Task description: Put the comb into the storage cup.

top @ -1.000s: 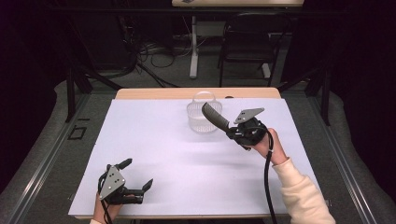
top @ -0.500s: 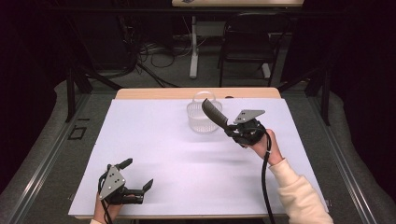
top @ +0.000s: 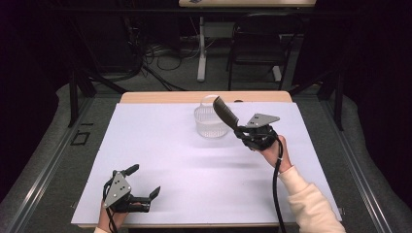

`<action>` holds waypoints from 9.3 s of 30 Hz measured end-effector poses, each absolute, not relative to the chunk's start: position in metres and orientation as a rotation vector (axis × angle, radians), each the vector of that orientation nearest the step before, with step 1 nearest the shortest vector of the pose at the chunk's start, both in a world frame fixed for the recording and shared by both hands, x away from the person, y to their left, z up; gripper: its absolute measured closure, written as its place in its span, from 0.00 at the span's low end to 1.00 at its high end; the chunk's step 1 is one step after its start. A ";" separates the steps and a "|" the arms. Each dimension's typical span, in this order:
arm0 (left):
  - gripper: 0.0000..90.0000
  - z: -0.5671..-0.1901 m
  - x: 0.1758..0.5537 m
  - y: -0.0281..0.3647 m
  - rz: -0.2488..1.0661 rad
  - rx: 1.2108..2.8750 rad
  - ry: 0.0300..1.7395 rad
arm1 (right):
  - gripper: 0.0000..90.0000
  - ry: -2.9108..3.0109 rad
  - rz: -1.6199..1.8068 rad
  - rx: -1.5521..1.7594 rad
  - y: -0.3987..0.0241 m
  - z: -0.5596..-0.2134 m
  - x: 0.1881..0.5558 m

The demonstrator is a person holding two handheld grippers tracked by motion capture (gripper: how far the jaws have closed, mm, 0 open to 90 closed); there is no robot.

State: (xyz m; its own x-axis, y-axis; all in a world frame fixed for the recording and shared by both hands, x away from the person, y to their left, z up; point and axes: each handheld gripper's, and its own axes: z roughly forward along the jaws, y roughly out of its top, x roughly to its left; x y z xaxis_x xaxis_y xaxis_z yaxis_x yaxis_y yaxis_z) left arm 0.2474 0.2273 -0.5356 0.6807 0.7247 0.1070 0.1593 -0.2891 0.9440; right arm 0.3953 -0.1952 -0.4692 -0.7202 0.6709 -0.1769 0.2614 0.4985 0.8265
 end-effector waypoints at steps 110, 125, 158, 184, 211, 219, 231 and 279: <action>0.00 -0.537 0.250 0.225 0.687 1.834 0.709 | 0.80 2.207 1.044 0.577 -0.160 -0.426 0.435; 0.00 -0.537 0.251 0.224 0.683 1.838 0.701 | 0.80 2.214 1.025 0.532 -0.154 -0.422 0.443; 0.00 -0.537 0.251 0.225 0.683 1.834 0.703 | 0.80 2.179 1.040 0.477 -0.141 -0.414 0.457; 0.00 -0.537 0.251 0.225 0.682 1.831 0.706 | 0.80 2.143 1.062 0.473 -0.132 -0.421 0.469; 0.00 -0.537 0.251 0.225 0.681 1.829 0.706 | 0.80 2.107 1.060 0.454 -0.122 -0.422 0.474; 0.00 -0.537 0.251 0.226 0.681 1.827 0.704 | 0.80 2.098 1.065 0.444 -0.118 -0.423 0.475; 0.00 -0.537 0.250 0.226 0.681 1.827 0.705 | 0.80 2.089 1.081 0.452 -0.115 -0.427 0.477; 0.00 -0.537 0.250 0.226 0.682 1.827 0.702 | 0.80 2.103 1.116 0.499 -0.109 -0.443 0.484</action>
